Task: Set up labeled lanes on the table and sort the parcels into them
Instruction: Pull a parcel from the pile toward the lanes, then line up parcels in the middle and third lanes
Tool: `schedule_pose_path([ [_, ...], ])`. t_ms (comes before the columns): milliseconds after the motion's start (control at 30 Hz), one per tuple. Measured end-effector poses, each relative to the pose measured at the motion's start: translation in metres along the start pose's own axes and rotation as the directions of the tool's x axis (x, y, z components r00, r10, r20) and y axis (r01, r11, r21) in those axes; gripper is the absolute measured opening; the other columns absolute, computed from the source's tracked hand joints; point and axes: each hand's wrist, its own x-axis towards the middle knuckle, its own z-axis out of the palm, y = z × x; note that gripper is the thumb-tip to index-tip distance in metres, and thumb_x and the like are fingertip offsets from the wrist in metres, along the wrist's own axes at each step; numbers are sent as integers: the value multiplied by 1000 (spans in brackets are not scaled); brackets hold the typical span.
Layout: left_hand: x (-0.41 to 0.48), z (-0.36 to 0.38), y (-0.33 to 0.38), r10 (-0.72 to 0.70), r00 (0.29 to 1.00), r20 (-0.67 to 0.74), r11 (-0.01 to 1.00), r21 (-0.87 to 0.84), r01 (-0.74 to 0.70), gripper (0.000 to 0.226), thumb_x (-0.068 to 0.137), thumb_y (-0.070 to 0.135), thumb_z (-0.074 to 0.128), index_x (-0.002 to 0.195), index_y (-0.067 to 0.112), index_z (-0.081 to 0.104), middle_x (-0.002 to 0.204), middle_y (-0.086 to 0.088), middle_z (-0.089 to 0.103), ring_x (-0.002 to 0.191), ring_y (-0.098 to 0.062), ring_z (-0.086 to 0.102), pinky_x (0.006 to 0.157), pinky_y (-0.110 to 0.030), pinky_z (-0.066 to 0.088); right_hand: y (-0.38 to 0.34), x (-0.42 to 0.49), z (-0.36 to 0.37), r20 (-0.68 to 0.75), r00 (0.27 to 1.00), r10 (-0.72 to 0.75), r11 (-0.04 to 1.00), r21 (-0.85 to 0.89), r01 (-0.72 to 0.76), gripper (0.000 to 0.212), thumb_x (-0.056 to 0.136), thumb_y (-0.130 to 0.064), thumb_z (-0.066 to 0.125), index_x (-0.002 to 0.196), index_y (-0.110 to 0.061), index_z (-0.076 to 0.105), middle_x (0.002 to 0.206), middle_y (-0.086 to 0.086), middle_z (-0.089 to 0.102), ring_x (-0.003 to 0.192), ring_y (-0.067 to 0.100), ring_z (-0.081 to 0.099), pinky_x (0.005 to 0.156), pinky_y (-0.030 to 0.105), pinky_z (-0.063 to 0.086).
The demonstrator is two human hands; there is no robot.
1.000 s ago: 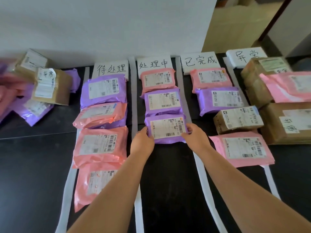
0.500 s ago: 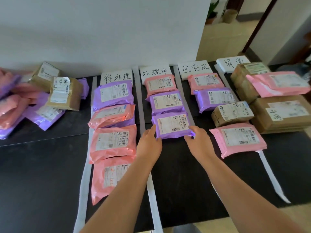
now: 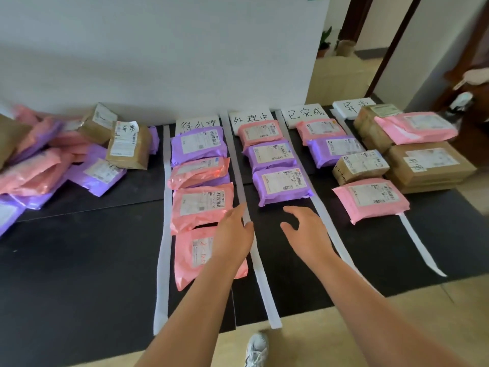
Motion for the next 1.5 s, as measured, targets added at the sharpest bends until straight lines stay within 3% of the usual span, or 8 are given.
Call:
schedule_pose_path([
  [67, -16, -9, -5, 2, 999, -43, 1000, 27, -1, 49, 101, 19, 51, 149, 25, 39, 145, -1, 49, 120, -18, 57, 86, -22, 46, -8, -12, 2, 0, 999, -45, 999, -3, 45, 47, 94, -27, 66, 139, -26, 53, 142, -3, 54, 130, 16, 51, 110, 38, 43],
  [200, -54, -21, -23, -56, 994, -97, 998, 21, 59, 47, 101, 24, 53, 146, 30, 42, 145, 3, 50, 122, -19, 57, 97, -35, 53, -23, -43, 7, 15, 990, -139, 990, 16, 138, 47, 94, -28, 66, 139, -26, 53, 143, -3, 53, 131, 15, 50, 111, 39, 42],
  [367, -112, -34, -52, -116, 985, -131, 993, -37, 112, 50, 101, 25, 51, 149, 31, 38, 152, 3, 42, 135, -21, 45, 107, -37, 41, -33, -84, 16, 74, 969, -237, 972, 9, 237, 46, 94, -26, 65, 139, -24, 53, 142, -2, 53, 130, 15, 50, 110, 40, 42],
  [667, -166, -76, -109, -169, 959, -229, 982, -121, 145, 49, 99, 25, 51, 147, 26, 42, 148, 3, 45, 127, -21, 52, 102, -39, 49, -88, -143, 52, 159, 919, -361, 933, 72, 354, 40, 95, -27, 63, 135, -27, 57, 132, -5, 58, 120, 13, 56, 99, 31, 47],
  [800, -172, -102, -144, -189, 949, -252, 976, -156, 153, 53, 100, 27, 52, 150, 26, 36, 150, 3, 43, 131, -16, 49, 99, -31, 44, -130, -153, 78, 164, 900, -404, 915, 57, 400, 38, 95, -28, 63, 133, -27, 57, 128, -8, 60, 115, 13, 59, 95, 27, 47],
  [900, -179, -139, -185, -199, 939, -279, 974, -166, 156, 53, 100, 28, 52, 151, 26, 35, 149, 4, 42, 125, -12, 51, 87, -23, 40, -172, -164, 105, 167, 899, -406, 914, 74, 399, 36, 96, -26, 61, 132, -25, 57, 122, -7, 61, 95, 6, 60, 78, 17, 45],
  [1033, -182, -205, -247, -209, 923, -324, 974, -158, 165, 50, 100, 29, 51, 149, 25, 38, 145, 4, 46, 129, -15, 48, 99, -29, 42, -239, -181, 155, 185, 888, -420, 905, 152, 397, 40, 96, -26, 61, 136, -26, 56, 136, -6, 55, 104, 6, 53, 94, 24, 44],
  [1500, -162, -347, -396, -301, 871, -388, 950, -203, 237, 46, 100, 28, 53, 145, 28, 44, 141, 4, 50, 122, -13, 54, 91, -26, 45, -395, -212, 292, 293, 842, -453, 891, 136, 432, 39, 97, -28, 60, 136, -29, 55, 135, -10, 53, 119, 7, 52, 90, 20, 38],
])
